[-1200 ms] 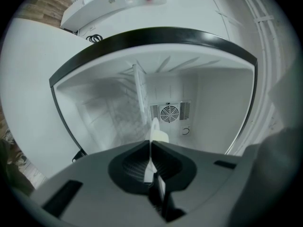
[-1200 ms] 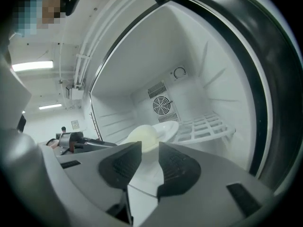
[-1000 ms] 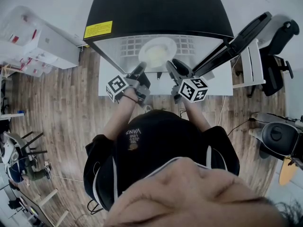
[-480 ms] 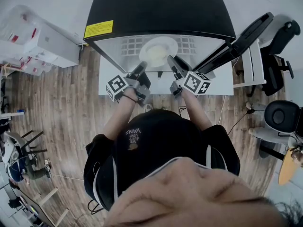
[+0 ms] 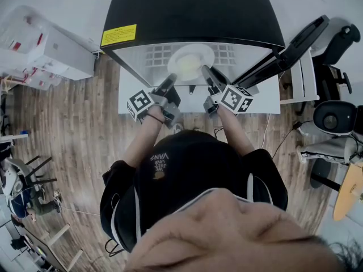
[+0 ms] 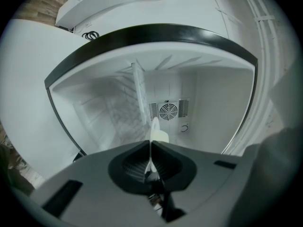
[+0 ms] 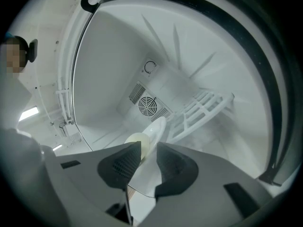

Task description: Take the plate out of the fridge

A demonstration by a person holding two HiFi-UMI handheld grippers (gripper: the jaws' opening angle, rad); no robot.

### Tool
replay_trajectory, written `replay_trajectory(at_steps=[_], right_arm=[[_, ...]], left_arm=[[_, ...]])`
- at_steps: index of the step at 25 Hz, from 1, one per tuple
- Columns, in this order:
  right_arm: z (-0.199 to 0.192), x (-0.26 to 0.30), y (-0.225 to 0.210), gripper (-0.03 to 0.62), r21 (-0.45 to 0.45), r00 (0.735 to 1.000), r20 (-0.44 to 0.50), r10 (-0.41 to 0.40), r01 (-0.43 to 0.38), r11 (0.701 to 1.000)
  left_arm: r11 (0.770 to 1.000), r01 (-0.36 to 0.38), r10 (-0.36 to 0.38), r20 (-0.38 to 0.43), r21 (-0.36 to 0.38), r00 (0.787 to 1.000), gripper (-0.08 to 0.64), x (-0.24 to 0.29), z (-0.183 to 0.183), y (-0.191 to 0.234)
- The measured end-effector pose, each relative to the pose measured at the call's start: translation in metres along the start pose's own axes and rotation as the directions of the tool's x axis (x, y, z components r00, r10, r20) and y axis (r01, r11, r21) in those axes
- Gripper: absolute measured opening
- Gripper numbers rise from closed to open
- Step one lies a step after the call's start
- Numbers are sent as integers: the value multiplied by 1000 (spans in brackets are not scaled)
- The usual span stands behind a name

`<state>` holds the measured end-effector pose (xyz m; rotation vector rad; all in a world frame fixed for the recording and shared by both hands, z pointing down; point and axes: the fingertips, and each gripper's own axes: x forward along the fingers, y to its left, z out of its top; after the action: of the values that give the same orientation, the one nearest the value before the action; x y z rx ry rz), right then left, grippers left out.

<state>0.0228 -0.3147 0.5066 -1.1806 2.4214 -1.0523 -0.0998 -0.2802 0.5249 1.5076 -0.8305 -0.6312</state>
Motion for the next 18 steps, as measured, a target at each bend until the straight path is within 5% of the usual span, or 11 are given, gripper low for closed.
replay_trajectory(at_steps=[18], right_arm=[[-3,-11,1,103,0,1000,-8,-25,25,1000]], left_arm=[[999,2,0,-31,44,1000,26,-3,-5,-1]])
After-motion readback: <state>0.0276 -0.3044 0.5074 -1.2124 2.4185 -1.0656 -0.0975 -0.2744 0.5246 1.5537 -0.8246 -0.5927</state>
